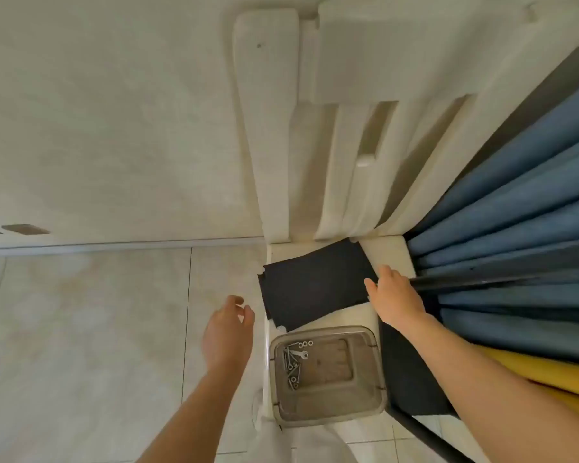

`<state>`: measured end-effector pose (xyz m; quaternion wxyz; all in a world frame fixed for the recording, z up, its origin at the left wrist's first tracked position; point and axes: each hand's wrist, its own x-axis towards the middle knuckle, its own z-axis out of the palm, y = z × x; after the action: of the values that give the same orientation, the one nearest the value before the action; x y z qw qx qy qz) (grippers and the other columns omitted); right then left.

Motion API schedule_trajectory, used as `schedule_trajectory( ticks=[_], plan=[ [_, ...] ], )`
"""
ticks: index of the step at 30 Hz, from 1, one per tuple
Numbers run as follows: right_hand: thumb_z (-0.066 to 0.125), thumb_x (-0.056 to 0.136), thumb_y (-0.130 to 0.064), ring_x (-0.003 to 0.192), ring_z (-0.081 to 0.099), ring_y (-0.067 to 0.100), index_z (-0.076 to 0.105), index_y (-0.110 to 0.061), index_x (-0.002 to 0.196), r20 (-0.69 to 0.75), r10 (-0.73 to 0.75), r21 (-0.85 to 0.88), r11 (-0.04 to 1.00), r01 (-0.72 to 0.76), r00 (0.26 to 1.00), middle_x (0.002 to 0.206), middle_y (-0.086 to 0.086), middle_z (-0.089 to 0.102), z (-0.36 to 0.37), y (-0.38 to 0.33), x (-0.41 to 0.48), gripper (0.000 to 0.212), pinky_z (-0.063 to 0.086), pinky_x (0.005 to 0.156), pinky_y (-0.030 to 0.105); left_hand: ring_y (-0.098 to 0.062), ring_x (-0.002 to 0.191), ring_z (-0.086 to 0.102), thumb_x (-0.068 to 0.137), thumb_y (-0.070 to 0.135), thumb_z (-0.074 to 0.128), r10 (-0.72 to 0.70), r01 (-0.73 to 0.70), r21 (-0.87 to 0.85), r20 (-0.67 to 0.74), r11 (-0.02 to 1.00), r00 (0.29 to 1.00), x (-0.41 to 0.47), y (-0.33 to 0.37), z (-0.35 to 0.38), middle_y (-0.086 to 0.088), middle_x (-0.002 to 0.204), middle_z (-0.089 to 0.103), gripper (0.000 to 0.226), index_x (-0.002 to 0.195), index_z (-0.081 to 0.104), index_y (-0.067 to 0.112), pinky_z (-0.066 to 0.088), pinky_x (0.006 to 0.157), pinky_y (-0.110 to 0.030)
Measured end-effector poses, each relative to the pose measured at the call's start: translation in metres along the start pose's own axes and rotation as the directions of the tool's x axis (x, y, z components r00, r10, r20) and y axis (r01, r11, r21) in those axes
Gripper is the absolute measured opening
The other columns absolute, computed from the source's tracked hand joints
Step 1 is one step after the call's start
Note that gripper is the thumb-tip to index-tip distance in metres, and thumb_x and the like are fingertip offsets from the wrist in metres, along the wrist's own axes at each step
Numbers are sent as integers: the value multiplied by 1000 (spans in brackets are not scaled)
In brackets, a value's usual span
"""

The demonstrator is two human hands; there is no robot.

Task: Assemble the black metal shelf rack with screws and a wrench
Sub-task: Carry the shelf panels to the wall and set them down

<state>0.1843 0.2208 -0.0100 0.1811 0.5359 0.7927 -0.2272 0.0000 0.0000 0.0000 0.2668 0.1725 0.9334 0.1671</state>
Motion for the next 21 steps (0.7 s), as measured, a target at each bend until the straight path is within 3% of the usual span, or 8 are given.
schedule_trajectory(
  ticks=[5, 10, 17, 21],
  plan=[
    [43, 103, -38, 115, 54, 28, 40, -6, 137, 39, 21, -28, 999, -20, 999, 131, 14, 53, 35, 7, 49, 47, 48, 86, 35, -20, 98, 65, 103, 35, 51, -72, 75, -33, 84, 997, 994, 35, -6, 53, -1, 120, 67, 31, 130, 54, 20, 55, 83, -32],
    [47, 102, -36, 127, 47, 33, 33, -2, 144, 9, 51, 95, 994, -52, 999, 141, 18, 45, 57, 4, 88, 56, 46, 98, 38, -27, 115, 61, 101, 39, 55, -158, 187, -131, 202, 974, 966, 66, -11, 100, -6, 136, 59, 46, 140, 45, 15, 51, 93, -36],
    [50, 101, -39, 126, 48, 37, 30, -2, 145, 84, 240, 235, 938, -253, 967, 144, 19, 41, 81, -8, 119, 61, 48, 97, 43, -34, 135, 48, 96, 44, 61, -270, 422, -330, 419, 844, 867, 89, -21, 144, -10, 154, 42, 74, 153, 27, 11, 44, 106, -44],
    [52, 98, -47, 126, 45, 38, 36, -2, 141, 118, 326, 186, 921, -343, 938, 141, 20, 44, 89, -11, 125, 64, 44, 101, 46, -32, 125, 55, 94, 35, 67, -270, 478, -466, 444, 745, 854, 95, -25, 154, -8, 143, 52, 64, 144, 36, 10, 49, 102, -44]
  ],
)
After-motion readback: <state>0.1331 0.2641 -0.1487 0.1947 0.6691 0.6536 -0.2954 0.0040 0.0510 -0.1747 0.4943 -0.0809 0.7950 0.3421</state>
